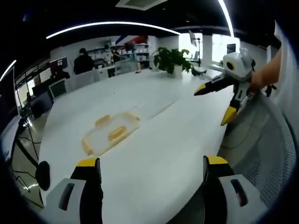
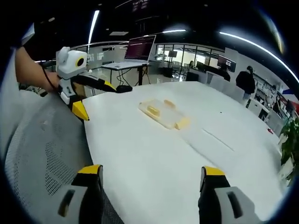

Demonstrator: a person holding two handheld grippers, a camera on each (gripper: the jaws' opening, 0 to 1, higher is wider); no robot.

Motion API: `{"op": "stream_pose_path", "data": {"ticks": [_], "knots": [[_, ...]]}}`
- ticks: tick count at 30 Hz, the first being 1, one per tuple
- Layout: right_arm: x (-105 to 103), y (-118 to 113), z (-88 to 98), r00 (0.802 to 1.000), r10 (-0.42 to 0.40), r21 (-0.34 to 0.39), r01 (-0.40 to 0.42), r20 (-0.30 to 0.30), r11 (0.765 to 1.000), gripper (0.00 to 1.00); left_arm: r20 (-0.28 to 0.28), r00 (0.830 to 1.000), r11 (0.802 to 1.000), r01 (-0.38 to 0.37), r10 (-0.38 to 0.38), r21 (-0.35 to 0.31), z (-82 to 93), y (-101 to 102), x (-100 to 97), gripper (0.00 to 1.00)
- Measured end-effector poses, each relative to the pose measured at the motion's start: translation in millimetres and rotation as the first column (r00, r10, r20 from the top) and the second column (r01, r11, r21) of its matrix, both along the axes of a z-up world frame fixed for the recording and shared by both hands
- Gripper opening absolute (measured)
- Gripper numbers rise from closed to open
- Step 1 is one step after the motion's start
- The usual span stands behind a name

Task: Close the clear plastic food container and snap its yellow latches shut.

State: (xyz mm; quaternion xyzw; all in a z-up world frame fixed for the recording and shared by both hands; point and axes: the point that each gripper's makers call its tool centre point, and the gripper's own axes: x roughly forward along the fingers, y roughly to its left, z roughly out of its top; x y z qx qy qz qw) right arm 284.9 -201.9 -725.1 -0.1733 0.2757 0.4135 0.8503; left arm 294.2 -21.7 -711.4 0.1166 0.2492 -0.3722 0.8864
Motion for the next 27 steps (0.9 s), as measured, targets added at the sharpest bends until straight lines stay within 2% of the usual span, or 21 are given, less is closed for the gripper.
{"op": "stream_pose_path", "data": {"ticks": [4, 9, 27], "knots": [[2, 0, 0.6, 1.0, 0.005, -0.006, -0.005, 0.006, 1.0, 0.83, -0.001, 1.0, 1.0, 0.015, -0.015, 0.016, -1.2, 2, 4.6, 0.88], [6, 2, 1.5, 1.0, 0.005, -0.011, -0.005, 0.012, 1.0, 0.84, 0.004, 1.0, 1.0, 0.007, -0.007, 0.017, 0.6, 7, 12.1, 0.87], [16, 9, -2.0, 0.999, 0.032, -0.024, -0.032, 0.0, 0.999, 0.82, 0.005, 1.0, 0.999, 0.016, -0.016, 0.038, -0.3, 7, 20.7, 0.86]]}}
